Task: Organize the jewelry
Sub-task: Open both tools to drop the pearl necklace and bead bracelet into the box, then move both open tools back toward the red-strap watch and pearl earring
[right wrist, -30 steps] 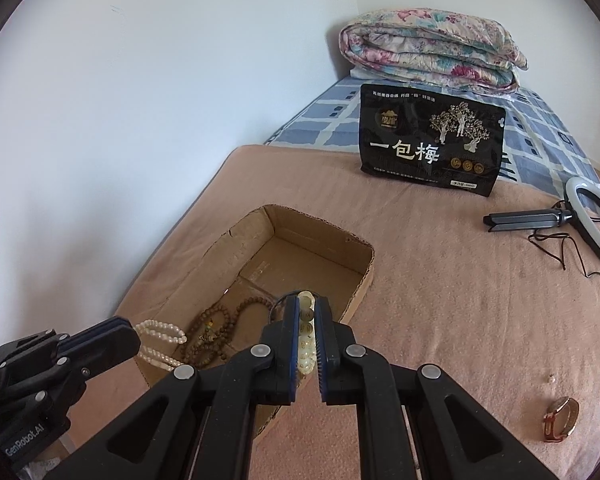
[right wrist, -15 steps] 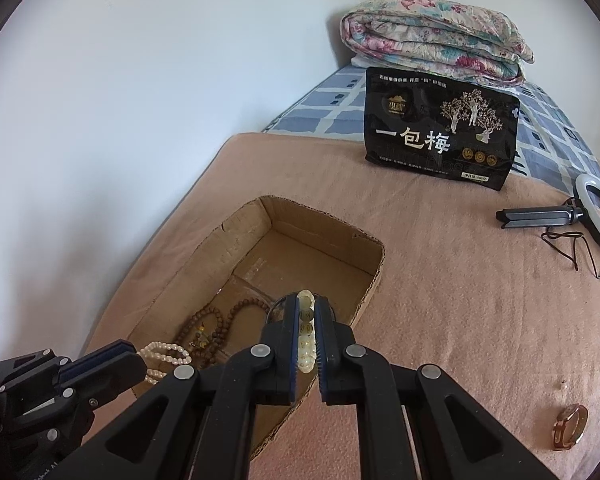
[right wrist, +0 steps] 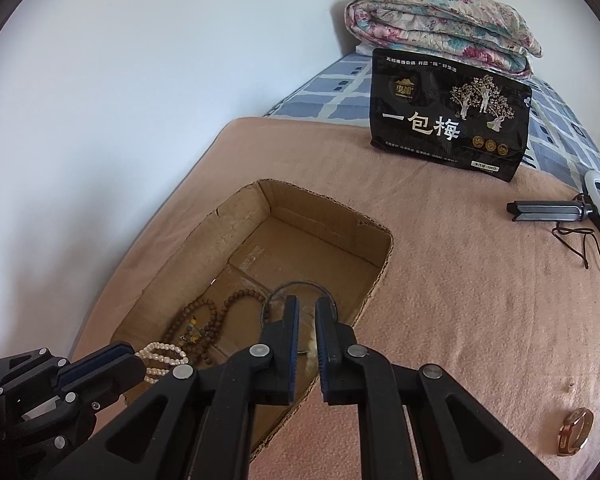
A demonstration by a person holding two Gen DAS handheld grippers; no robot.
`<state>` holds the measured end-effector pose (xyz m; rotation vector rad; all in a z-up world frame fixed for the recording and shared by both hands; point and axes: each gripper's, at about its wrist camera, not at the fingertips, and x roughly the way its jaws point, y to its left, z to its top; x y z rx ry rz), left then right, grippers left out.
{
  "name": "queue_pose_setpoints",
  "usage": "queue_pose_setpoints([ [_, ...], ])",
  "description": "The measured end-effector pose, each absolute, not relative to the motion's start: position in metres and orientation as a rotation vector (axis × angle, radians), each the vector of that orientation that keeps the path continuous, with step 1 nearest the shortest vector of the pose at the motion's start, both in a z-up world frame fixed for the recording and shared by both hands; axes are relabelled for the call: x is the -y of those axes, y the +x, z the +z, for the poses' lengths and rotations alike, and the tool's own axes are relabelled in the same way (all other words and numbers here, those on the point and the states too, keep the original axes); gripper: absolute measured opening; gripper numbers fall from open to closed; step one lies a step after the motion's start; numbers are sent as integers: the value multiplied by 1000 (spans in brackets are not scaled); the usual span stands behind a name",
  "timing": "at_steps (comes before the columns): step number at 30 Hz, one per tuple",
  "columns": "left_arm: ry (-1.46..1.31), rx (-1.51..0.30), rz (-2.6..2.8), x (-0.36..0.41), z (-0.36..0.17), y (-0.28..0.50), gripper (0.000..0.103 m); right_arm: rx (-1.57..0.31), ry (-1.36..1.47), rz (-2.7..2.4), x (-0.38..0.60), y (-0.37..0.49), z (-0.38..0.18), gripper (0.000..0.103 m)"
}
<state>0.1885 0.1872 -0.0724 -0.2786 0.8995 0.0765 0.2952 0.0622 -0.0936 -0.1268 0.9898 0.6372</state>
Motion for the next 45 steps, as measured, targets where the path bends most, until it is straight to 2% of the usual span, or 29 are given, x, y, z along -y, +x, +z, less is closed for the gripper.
queue_pose_setpoints([
  [2,-271,-900,80,-187,-73,189,5,-969,-124,633,-60,293,-90,44],
  [3,-267,-905,83,-187,-74,190,9,-961,-124,632,-59,291,-88,52],
  [4,-264,-910,91,-188,-75,190,28,-955,-125,630,-59,291,-87,56],
  [6,-263,-903,96,-188,-75,189,47,-937,-133,619,-57,289,-83,72],
  [11,-242,-893,99,-184,-70,187,47,-892,-114,594,-48,287,-74,89],
  [21,-205,-861,95,-169,-58,181,47,-858,-84,561,-27,281,-59,101],
  [45,-186,-821,26,-110,-37,168,47,-810,-94,416,82,250,-31,103],
])
